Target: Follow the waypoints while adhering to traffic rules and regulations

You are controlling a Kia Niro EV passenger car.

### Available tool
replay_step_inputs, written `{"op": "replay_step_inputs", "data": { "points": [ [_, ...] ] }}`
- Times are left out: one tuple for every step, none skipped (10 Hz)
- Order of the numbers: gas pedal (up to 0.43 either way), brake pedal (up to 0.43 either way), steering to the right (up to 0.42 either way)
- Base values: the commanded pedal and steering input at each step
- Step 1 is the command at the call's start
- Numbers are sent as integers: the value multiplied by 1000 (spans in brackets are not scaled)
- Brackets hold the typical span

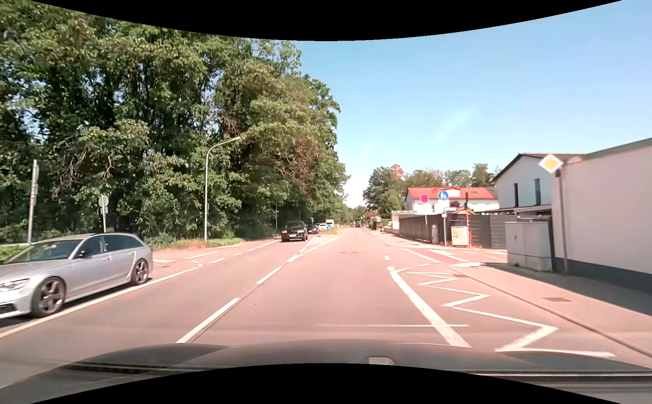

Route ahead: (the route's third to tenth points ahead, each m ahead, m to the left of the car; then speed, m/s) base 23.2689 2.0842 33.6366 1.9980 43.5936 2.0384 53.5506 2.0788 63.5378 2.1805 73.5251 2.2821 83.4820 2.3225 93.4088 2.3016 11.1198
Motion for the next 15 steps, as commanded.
{"op": "replay_step_inputs", "data": {
  "points": [
    [110,0,4],
    [118,0,4],
    [130,0,4],
    [130,0,4],
    [138,0,4],
    [150,0,4],
    [150,0,4],
    [150,0,4],
    [157,0,4],
    [157,0,4],
    [157,0,4],
    [157,0,4],
    [157,0,4],
    [157,0,4],
    [157,0,3]
  ]
}}
